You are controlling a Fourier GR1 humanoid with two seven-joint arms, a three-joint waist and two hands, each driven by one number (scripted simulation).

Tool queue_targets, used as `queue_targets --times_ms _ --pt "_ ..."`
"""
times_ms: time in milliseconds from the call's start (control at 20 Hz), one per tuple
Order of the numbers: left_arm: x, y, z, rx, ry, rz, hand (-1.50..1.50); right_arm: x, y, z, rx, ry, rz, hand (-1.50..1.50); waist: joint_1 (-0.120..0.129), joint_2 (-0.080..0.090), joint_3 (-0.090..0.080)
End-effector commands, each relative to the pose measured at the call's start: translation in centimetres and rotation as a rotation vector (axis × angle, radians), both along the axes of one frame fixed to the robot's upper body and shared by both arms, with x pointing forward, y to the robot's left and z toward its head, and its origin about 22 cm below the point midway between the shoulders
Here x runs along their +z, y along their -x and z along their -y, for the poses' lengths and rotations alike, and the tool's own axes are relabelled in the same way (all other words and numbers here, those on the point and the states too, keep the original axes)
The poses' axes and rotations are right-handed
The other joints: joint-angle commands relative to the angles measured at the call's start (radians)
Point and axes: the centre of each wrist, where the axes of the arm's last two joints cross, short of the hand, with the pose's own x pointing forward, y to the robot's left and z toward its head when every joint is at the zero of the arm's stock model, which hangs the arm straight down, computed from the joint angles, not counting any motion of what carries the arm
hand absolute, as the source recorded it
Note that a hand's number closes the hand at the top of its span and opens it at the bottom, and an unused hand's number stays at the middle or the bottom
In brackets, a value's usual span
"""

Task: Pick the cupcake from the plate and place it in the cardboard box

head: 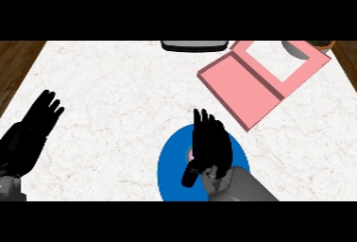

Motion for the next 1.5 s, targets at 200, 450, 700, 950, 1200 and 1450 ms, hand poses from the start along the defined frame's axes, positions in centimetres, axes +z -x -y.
queue_targets --times_ms 200,450,700,950,1200,1450 --pt "1.3 -0.2 0.0 -0.003 0.005 -0.003 0.0 -0.6 0.2 -0.9 -0.13 0.089 -0.132 -1.5 0.001 -0.001 0.0" --pt "-1.0 0.6 0.2 -0.007 -0.008 0.0 0.0 -3.3 -0.6 -0.9 -0.132 0.117 -0.158 -1.5 0.002 0.002 0.0" --pt "-0.2 -0.5 1.3 0.002 0.017 0.012 0.0 -2.7 -1.5 -0.4 -0.133 0.1 -0.141 -1.5 -0.004 0.002 0.0" --pt "0.3 -0.7 -0.2 0.017 0.012 0.003 0.0 -3.0 0.0 -0.4 -0.137 0.099 -0.148 -1.5 -0.006 0.0 0.0" --pt "-1.1 -0.6 0.7 -0.009 0.004 0.001 0.0 -5.5 -0.7 0.3 -0.065 0.112 -0.047 1.5 -0.006 0.002 0.001" --pt "-0.7 -0.2 0.7 -0.001 0.009 0.026 0.0 -5.8 -1.3 -0.4 -0.05 0.108 -0.028 1.5 -0.002 0.002 0.001"
